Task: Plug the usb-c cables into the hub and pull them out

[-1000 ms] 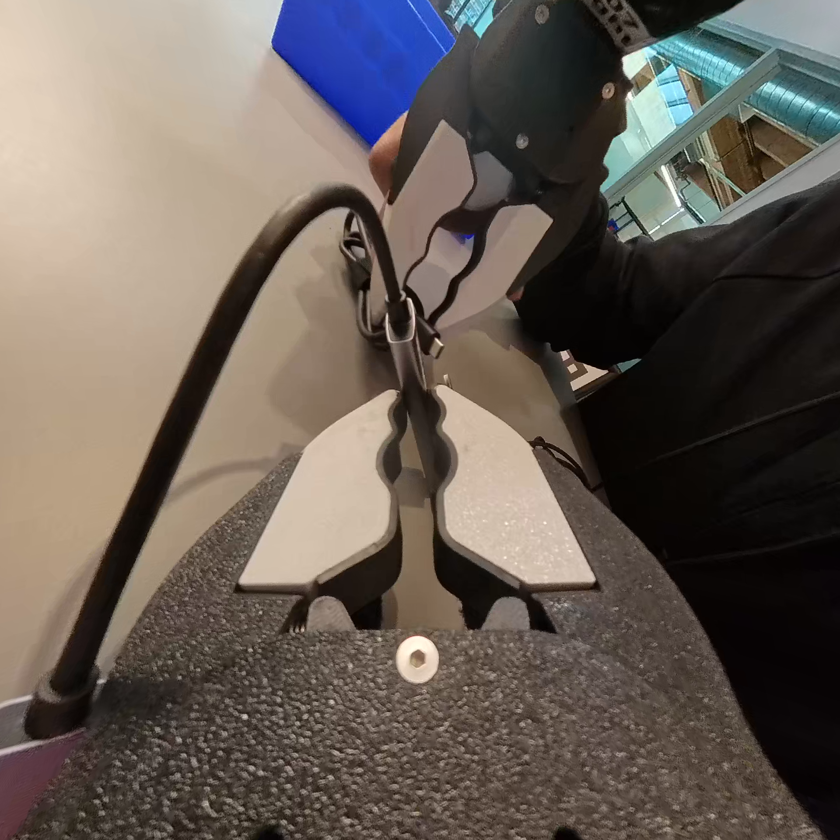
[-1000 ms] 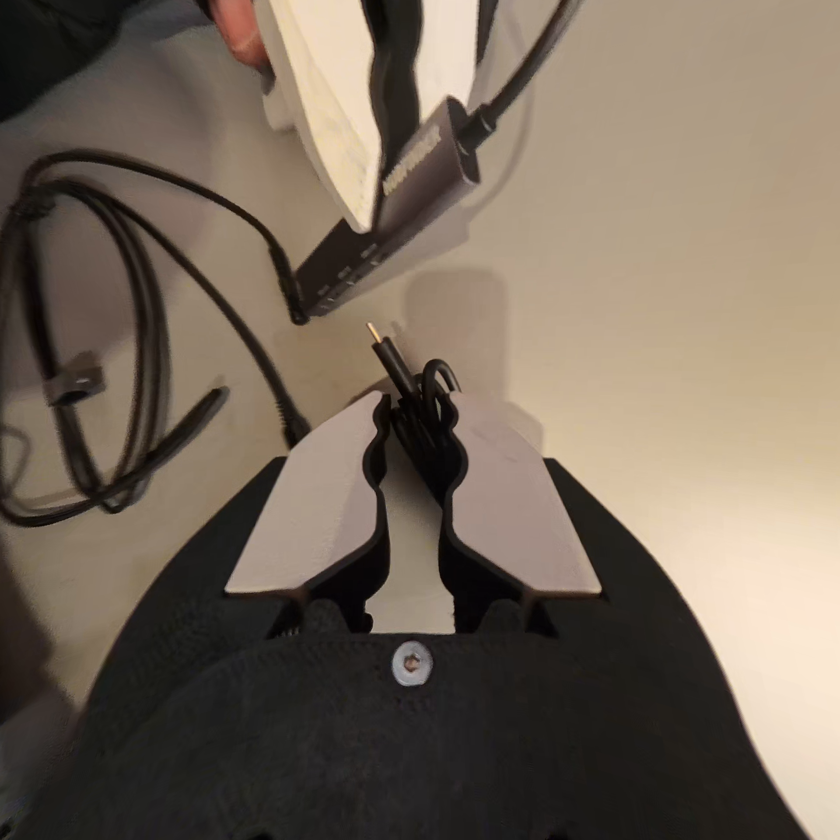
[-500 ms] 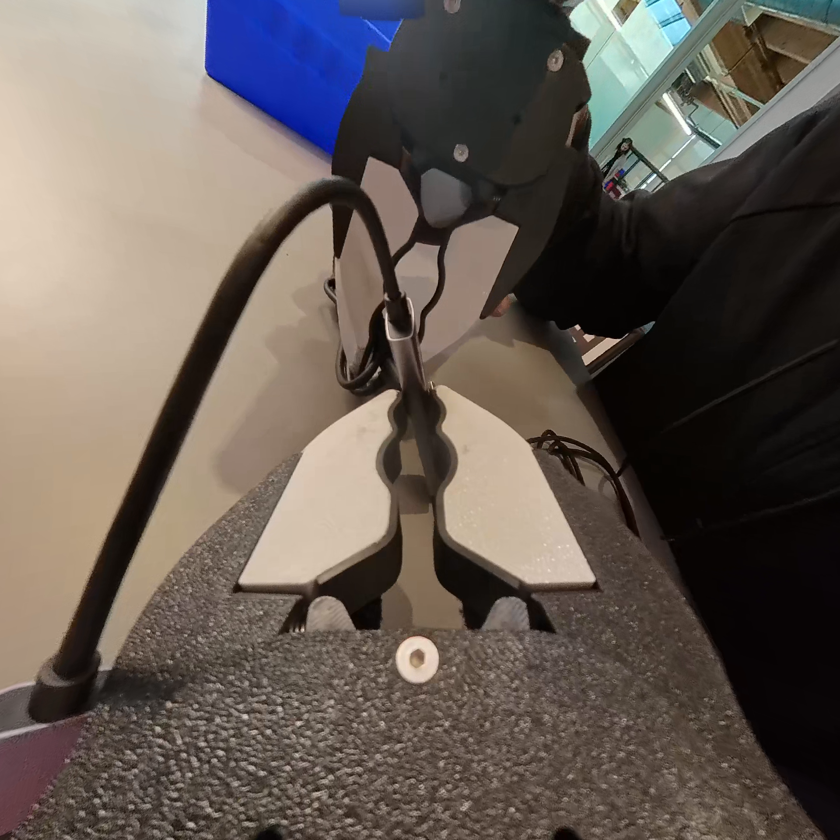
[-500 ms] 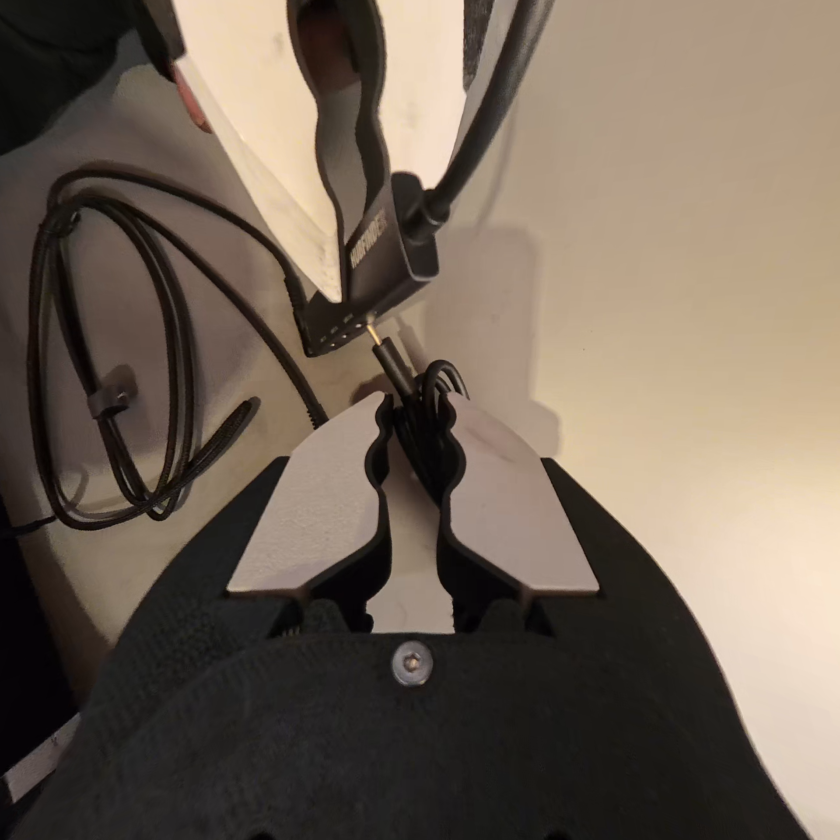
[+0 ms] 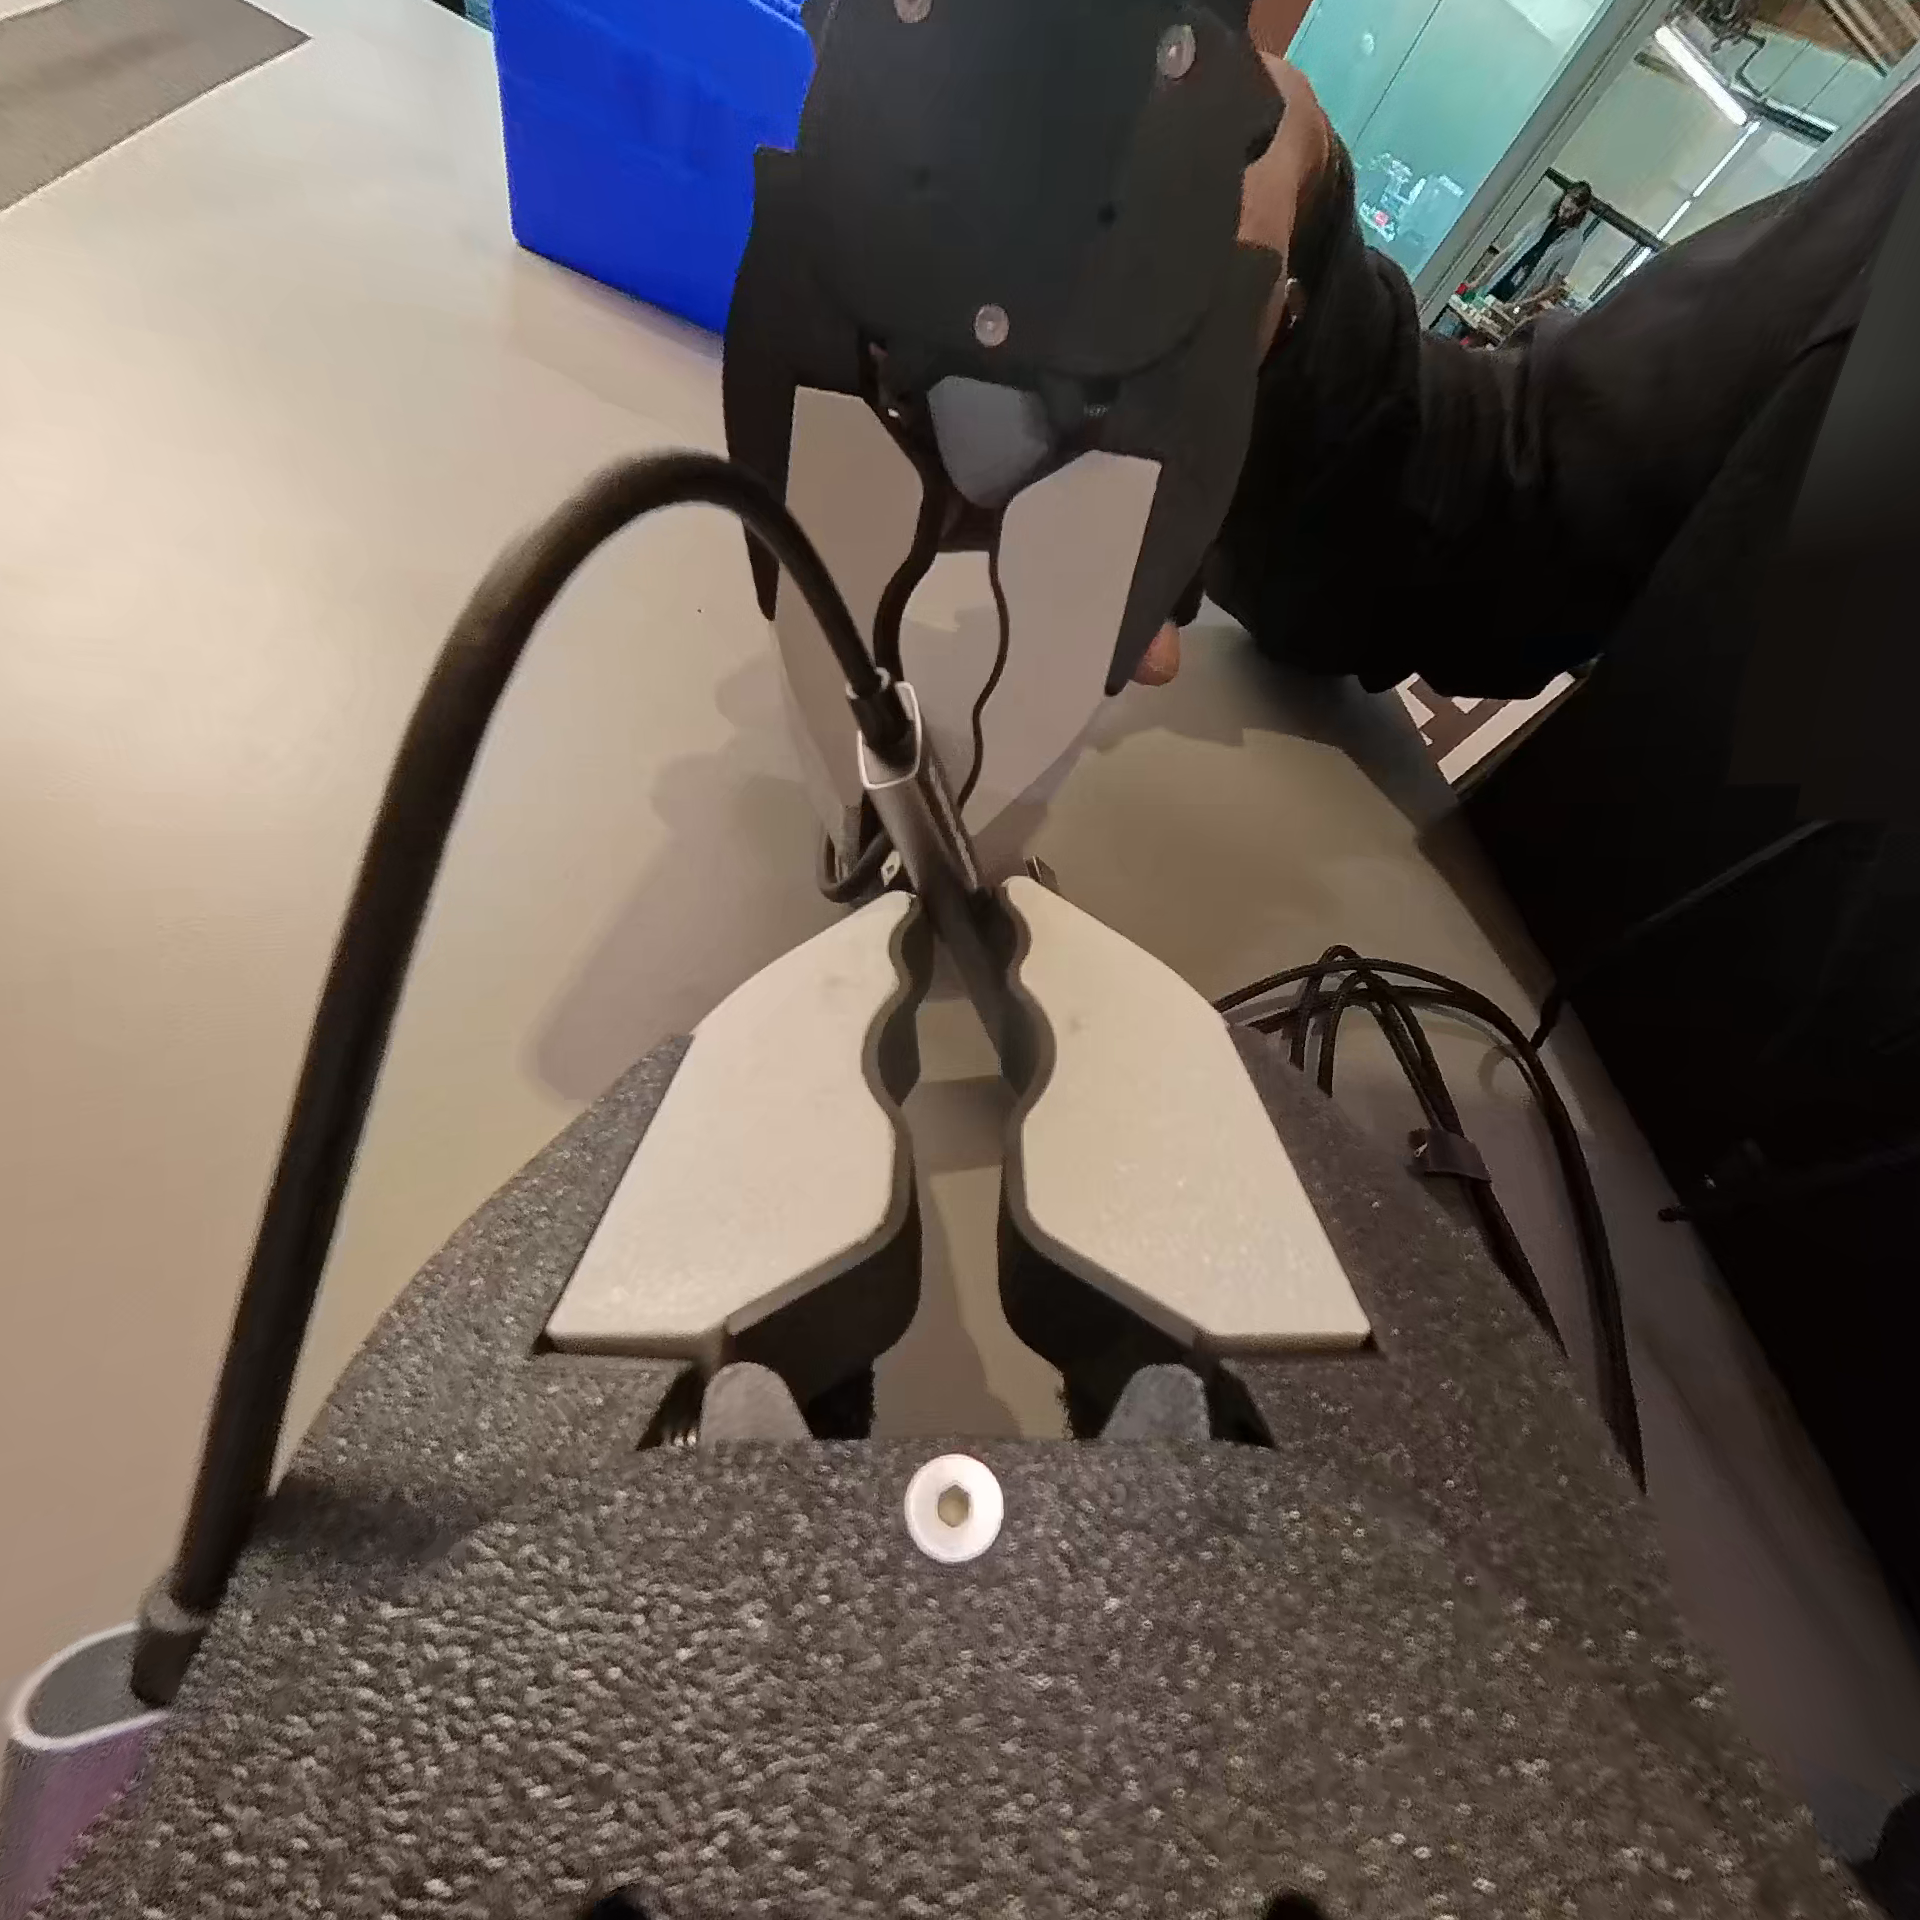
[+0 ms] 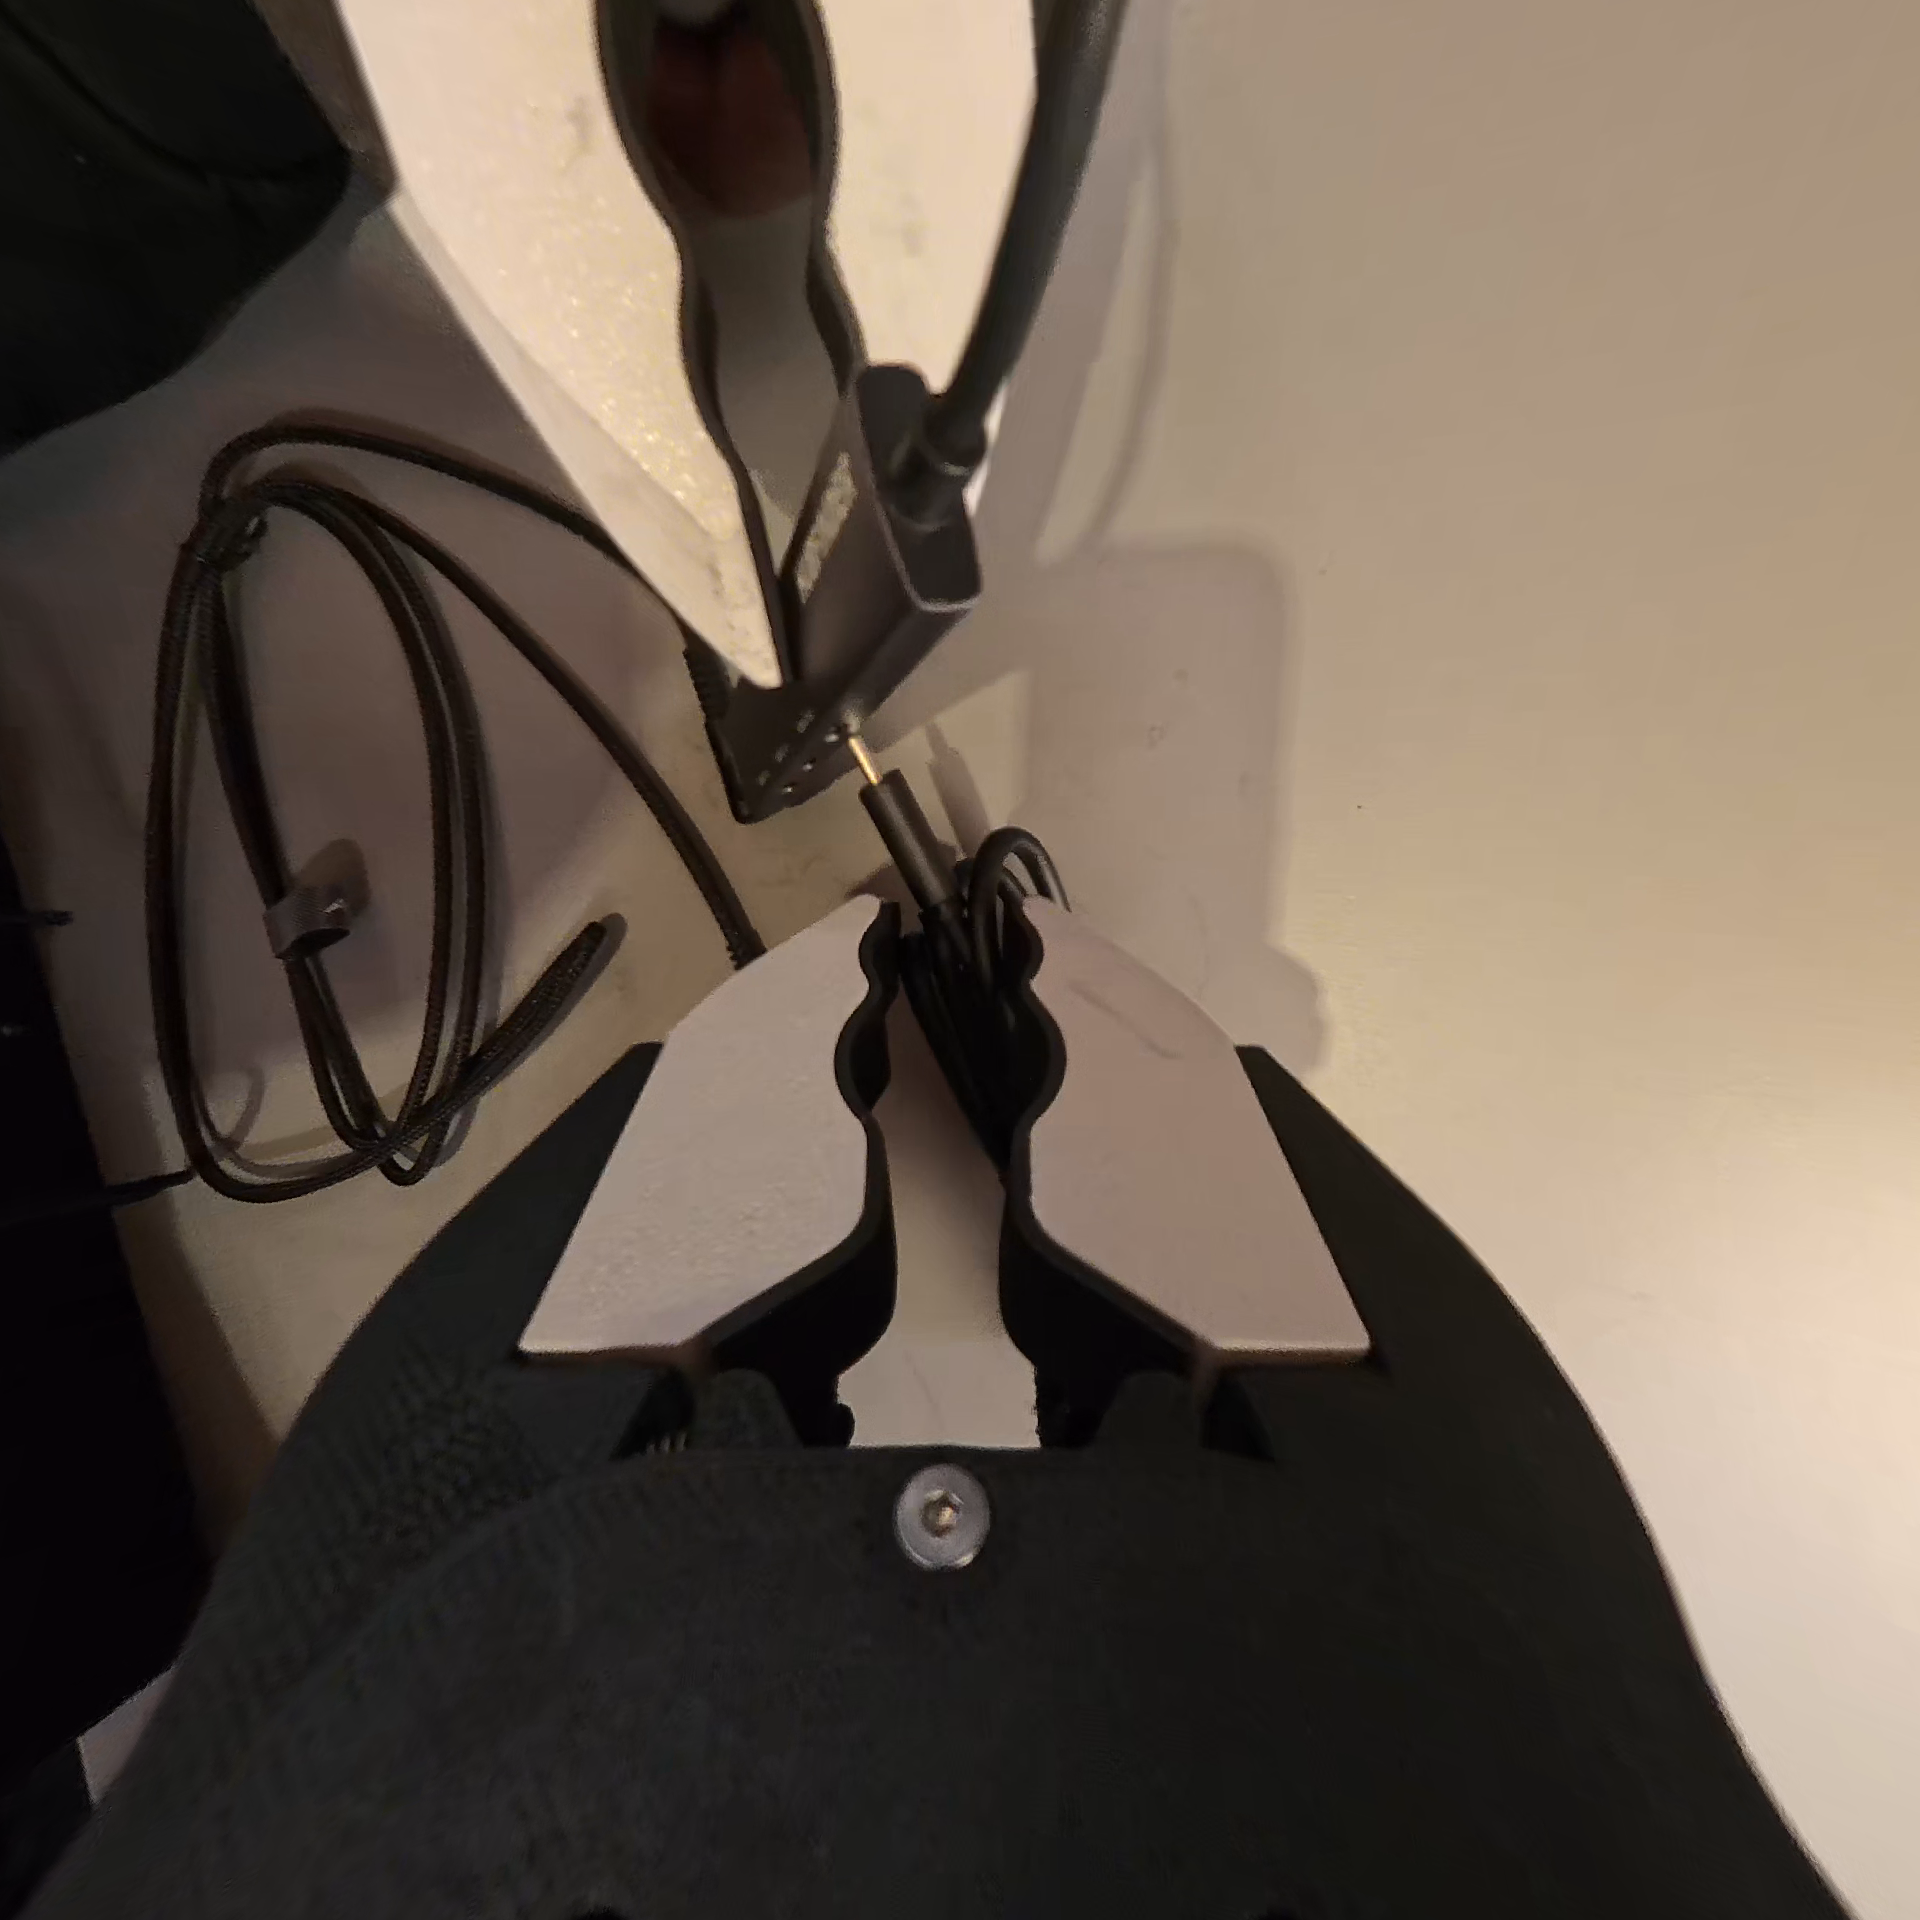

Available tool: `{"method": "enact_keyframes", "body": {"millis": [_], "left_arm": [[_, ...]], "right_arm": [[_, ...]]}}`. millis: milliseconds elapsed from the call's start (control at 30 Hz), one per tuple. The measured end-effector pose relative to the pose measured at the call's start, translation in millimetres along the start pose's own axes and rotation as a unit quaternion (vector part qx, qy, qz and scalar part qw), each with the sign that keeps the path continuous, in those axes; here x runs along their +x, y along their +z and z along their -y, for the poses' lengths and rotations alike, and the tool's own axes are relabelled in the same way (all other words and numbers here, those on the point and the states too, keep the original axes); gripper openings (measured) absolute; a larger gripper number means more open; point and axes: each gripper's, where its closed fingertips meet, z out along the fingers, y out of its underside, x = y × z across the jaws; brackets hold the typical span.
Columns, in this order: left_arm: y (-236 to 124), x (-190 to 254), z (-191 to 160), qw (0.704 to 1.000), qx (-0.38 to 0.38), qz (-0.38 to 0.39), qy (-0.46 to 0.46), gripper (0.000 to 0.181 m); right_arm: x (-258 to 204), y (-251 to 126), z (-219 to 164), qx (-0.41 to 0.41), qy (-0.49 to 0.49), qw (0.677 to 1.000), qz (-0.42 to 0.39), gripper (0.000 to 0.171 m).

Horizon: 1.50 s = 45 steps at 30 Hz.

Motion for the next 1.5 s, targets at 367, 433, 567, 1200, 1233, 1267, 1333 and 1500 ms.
{"method": "enact_keyframes", "body": {"millis": [367, 433, 567, 1200, 1233, 1267, 1333, 1500], "left_arm": [[-9, -4, 4, 0.998, 0.024, -0.024, -0.043, 0.01], [-12, -4, 5, 0.997, 0.031, -0.039, -0.057, 0.01], [-18, -1, 3, 0.995, 0.031, -0.063, -0.068, 0.01], [-47, -12, -6, 0.993, 0.044, -0.045, -0.103, 0.01], [-46, -14, -8, 0.992, 0.04, -0.042, -0.112, 0.01], [-45, -17, -9, 0.991, 0.036, -0.039, -0.125, 0.01], [-42, -22, -11, 0.988, 0.029, -0.031, -0.149, 0.01], [-35, -28, -16, 0.982, 0.014, -0.023, -0.188, 0.011]], "right_arm": [[1, -10, 5, 0.036, -0.021, 0.999, 0.019, 0.018], [-6, -15, -5, 0.015, -0.032, 0.998, 0.045, 0.018], [-31, -21, -25, -0.069, -0.089, 0.987, 0.113, 0.017], [50, -4, 10, -0.07, -0.116, 0.99, 0.043, 0.038], [52, -9, 13, -0.048, -0.117, 0.992, 0.019, 0.039], [50, -11, 17, -0.019, -0.117, 0.993, 0.005, 0.038], [39, -8, 14, 0.001, -0.112, 0.994, 0.002, 0.035], [27, 12, -6, -0.005, -0.106, 0.994, -0.017, 0.034]]}}
